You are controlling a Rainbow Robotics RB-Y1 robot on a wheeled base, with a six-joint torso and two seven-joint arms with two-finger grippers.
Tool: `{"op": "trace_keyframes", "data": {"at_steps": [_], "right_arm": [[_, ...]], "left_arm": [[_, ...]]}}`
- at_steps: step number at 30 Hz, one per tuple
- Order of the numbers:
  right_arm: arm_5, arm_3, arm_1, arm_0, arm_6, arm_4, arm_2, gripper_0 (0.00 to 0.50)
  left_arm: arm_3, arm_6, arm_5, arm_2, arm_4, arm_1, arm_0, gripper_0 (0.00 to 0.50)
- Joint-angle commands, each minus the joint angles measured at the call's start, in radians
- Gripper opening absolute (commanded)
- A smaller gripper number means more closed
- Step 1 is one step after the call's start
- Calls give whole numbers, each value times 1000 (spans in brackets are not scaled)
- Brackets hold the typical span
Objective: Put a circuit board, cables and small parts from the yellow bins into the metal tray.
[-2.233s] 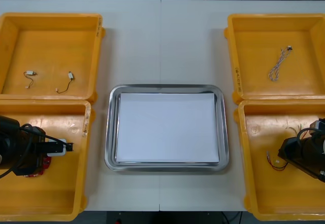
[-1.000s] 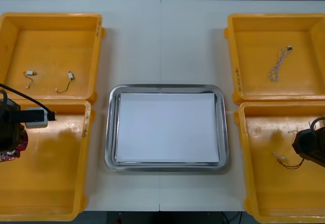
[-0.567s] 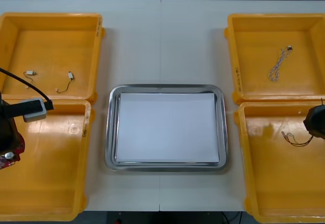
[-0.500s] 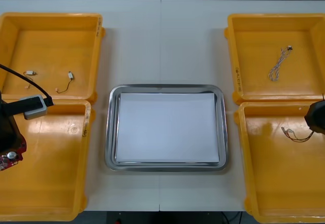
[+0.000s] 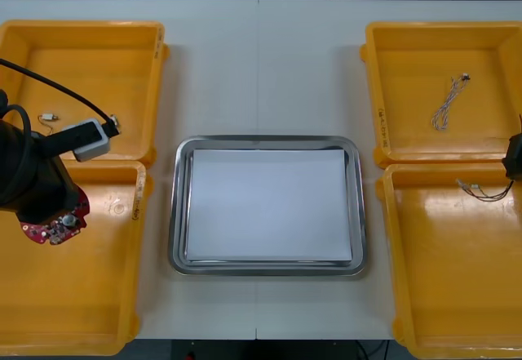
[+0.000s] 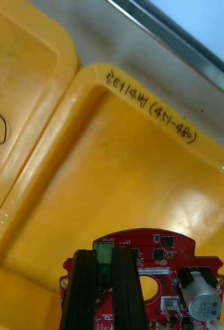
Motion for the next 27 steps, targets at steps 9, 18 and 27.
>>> {"op": "trace_keyframes", "data": {"at_steps": [9,18,27], "right_arm": [[5,-13,-226,-47,44,-207,-30,0],[5,-13,-265,-77,70,-290,-33,0],[5,-13,-274,-138,163,-388,4,0]], "left_arm": [[-37,151,8,-68,-103,-108,-79,0],[-37,287,8,-167,-105,-166,-145,0],[-35,410,8,-290,-122,-222,-217,0]]}}
